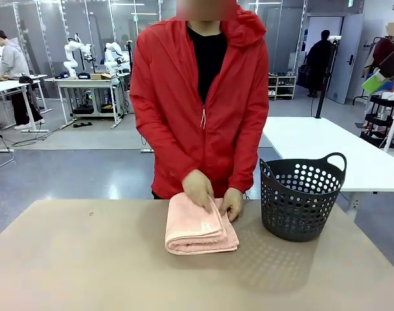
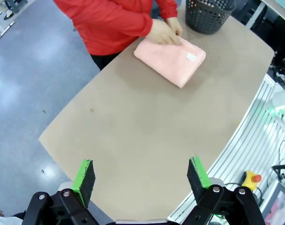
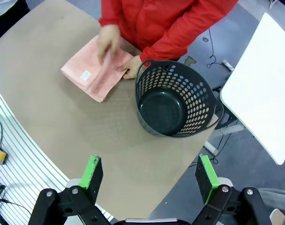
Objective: Fold the towel.
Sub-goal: Pick up the 100 cm Hotel Towel and place it on the left side of the table.
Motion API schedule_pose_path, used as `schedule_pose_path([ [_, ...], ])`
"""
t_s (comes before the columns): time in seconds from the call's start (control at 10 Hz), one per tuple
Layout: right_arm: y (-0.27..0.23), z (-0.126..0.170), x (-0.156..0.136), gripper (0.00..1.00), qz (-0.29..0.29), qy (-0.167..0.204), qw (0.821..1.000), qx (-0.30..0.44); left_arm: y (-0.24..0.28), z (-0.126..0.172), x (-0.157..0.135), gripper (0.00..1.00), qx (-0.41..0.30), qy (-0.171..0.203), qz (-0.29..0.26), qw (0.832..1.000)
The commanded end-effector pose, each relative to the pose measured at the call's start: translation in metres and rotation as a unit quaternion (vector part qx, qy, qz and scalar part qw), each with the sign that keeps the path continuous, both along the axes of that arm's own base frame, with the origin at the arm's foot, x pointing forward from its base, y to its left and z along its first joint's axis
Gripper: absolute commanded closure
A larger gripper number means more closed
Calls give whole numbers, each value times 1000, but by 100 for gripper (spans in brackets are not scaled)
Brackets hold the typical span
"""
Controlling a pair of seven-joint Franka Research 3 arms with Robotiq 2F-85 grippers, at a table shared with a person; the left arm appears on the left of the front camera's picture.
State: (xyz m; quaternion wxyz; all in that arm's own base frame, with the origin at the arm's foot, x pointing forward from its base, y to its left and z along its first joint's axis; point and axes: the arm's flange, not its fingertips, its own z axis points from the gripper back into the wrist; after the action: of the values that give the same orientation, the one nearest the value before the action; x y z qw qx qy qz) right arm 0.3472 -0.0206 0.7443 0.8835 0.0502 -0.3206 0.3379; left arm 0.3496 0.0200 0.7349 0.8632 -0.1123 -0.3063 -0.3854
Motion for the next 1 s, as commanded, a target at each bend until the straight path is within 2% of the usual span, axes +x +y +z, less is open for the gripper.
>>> schedule_pose_path([
  [0.0, -1, 1, -1, 0, 3, 0, 1000, -2, 0, -1, -1, 0, -1, 2, -3, 1000],
  [0.9, -1, 1, -1, 0, 3, 0, 1000, -2, 0, -1, -1, 0, -1, 2, -3, 1000],
])
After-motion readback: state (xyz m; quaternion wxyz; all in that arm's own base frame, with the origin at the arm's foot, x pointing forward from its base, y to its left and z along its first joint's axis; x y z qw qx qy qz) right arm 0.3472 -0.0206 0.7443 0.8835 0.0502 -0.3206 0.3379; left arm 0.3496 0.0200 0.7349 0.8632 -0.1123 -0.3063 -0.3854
